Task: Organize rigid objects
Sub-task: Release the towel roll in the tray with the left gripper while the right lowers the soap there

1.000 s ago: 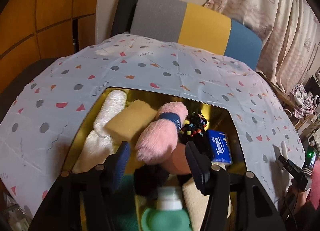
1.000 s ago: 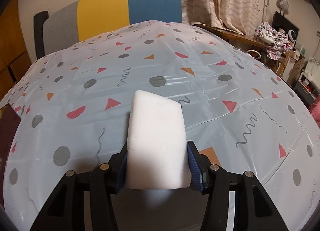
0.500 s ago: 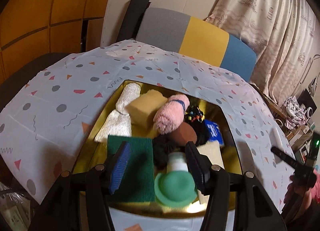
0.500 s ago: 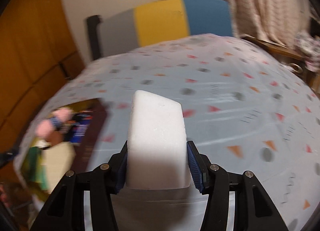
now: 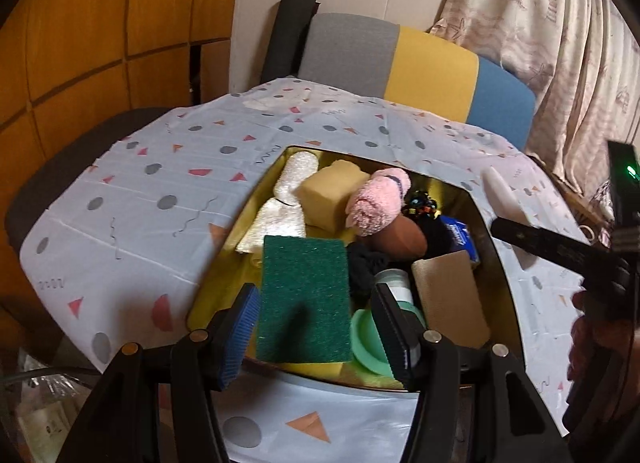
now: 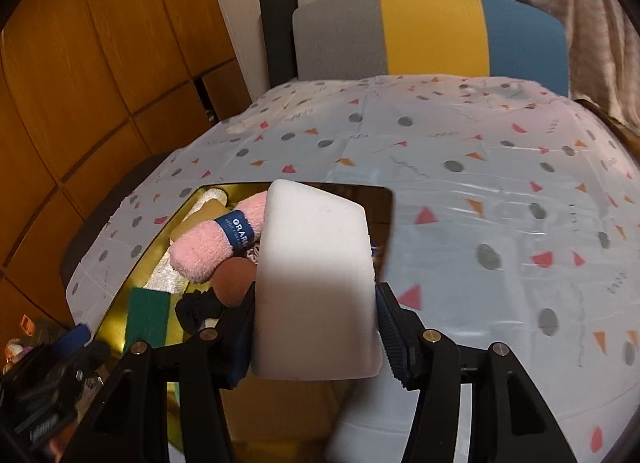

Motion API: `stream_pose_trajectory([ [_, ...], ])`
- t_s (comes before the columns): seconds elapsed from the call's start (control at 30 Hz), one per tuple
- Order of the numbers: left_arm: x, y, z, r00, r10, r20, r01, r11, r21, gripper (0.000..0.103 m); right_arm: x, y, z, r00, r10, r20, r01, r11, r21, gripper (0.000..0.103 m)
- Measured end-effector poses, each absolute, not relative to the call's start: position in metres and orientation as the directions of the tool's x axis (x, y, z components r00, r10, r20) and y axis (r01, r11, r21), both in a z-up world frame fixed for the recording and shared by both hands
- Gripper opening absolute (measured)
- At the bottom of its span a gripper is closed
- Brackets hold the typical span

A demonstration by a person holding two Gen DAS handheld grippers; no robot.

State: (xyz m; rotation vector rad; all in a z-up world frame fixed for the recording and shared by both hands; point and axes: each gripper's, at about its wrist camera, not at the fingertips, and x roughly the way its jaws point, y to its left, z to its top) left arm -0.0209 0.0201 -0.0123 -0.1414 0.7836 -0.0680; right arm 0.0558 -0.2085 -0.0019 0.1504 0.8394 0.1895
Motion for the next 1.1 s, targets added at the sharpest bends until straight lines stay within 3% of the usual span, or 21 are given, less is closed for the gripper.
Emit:
stream_pose_trajectory([
  [0.2, -0.025, 0.021, -0.008, 0.721, -0.085, -0.688, -0.004, 0.992, -0.127, 0.059, 0.088, -0.193, -0.023, 0.614, 0.215, -0.759, -0.087, 0.975, 0.205, 0.057],
  [0.33, -0.024, 0.018, -0.005, 0.723, -0.069, -0.687, -0.005, 0.994, -0.105, 0.059, 0.089, -0.194, -0.029, 0.606, 0.227, -0.762, -0.087, 0.971, 0.221, 0.081],
  [0.67, -0.025, 0.01, -0.002, 0.715, -0.042, -0.697, -0.02, 0.997, -0.081, 0.059, 0.032, -0.212, -0.006, 0.664, 0.209, -0.718, -0.044, 0.969, 0.241, 0.101],
  [1.1, -0.033, 0.001, 0.019, 0.696, 0.215, -0.686, -0.1, 0.974, 0.203, 0.059, -0.009, -0.167, 0.015, 0.618, 0.064, -0.783, -0.019, 0.998, 0.067, 0.103],
])
